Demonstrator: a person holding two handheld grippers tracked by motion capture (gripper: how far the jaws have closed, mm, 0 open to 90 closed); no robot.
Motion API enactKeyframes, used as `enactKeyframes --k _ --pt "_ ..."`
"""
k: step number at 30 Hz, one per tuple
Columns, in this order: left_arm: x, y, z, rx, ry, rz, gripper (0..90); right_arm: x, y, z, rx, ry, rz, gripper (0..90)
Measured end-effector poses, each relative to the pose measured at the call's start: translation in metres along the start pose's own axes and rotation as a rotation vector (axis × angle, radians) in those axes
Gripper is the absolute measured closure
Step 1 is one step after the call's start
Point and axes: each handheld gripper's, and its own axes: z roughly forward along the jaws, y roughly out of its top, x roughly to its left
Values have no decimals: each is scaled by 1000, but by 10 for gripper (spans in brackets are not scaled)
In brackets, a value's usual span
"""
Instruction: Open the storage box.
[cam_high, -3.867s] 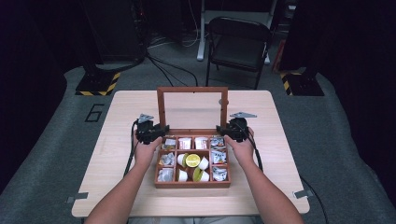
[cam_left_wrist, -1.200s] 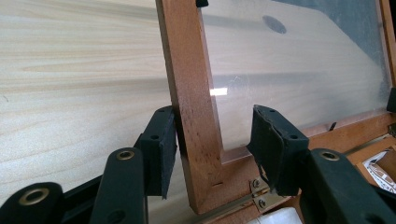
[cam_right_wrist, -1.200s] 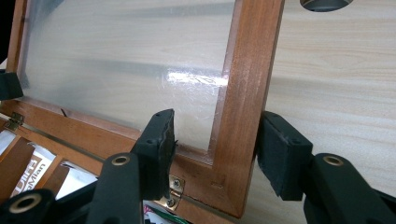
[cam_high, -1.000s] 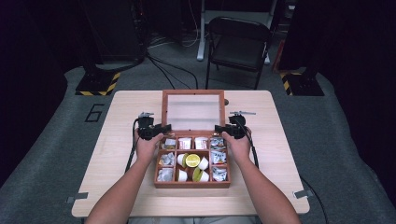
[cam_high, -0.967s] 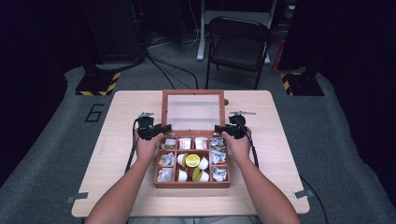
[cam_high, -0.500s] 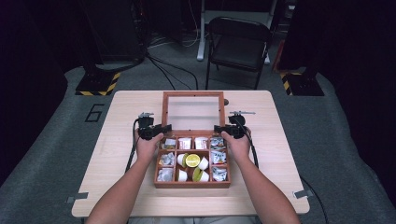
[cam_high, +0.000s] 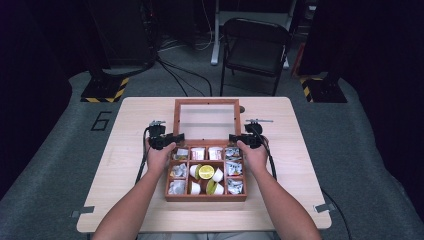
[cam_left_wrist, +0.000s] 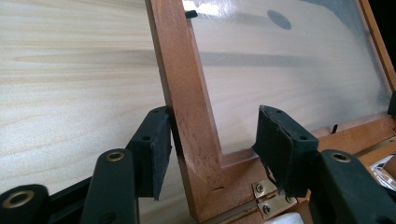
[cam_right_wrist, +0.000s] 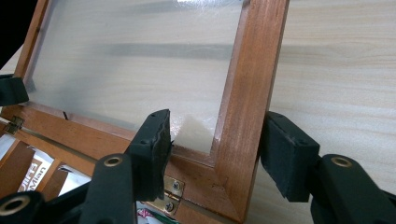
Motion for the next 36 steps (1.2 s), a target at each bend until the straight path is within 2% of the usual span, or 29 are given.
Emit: enactKeyframes --k 6,9,15,23,26,30,31,36 --pt "2 0 1 9 -14 -15 441 -1 0 1 8 5 14 433" --pt "4 -1 2 16 -22 -38 441 -1 0 2 9 2 21 430" --pt "4 -1 4 16 -22 -65 440 -3 -1 3 14 5 43 429" --pt "4 -2 4 11 -18 -73 439 -2 -2 3 11 -2 58 426" --pt "5 -4 5 10 -20 -95 439 -2 -3 4 12 -3 77 425" --pt "7 -5 6 2 -24 -105 439 -3 -4 6 -2 -1 95 425" --pt "7 -5 7 0 -23 -104 439 -2 -5 5 4 -3 117 425" --pt "6 -5 7 -9 -17 -104 439 -1 -6 7 -25 -12 116 426"
